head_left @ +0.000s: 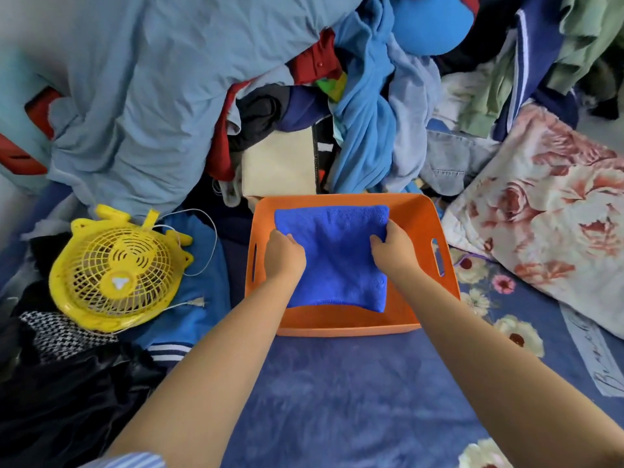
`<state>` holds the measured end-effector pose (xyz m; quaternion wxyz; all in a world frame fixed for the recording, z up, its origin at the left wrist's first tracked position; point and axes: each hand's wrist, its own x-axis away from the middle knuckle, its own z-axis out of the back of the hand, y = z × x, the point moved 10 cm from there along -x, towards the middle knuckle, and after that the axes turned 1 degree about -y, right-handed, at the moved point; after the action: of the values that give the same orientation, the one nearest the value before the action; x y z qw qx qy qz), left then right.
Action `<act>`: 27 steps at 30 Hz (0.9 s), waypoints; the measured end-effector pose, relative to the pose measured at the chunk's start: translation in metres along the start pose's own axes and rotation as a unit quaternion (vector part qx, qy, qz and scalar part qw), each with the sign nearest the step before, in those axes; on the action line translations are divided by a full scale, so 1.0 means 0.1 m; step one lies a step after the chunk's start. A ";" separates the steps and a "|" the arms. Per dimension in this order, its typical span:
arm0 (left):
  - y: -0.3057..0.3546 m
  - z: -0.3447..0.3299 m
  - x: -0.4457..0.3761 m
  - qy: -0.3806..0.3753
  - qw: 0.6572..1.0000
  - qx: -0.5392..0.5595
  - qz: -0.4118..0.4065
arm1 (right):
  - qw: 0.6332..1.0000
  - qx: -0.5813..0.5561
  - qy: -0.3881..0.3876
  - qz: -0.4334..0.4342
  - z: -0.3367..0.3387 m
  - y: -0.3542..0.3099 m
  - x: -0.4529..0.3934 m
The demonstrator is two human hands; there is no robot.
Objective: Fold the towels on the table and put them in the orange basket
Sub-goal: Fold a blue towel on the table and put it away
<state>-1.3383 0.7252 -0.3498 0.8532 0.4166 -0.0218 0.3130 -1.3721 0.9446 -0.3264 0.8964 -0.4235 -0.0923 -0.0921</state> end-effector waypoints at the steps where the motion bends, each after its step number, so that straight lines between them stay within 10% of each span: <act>1: -0.09 -0.13 -0.11 -0.017 1.000 -0.017 0.018 | 1.000 0.020 -0.016 -0.017 -0.11 0.11 -0.11; 17: -1.45 -1.36 -1.31 -0.081 0.969 -0.158 0.169 | 0.928 0.252 -0.262 -0.082 -1.89 1.26 -1.24; 27: -1.33 -1.43 -1.43 0.009 0.982 -0.188 -0.007 | 0.970 0.194 -0.118 -0.082 -1.97 1.41 -1.47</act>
<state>-1.4119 0.6940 -0.5781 0.9184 0.2464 -0.0698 0.3015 -1.4625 0.8927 -0.5897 0.9336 -0.2400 -0.2485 -0.0950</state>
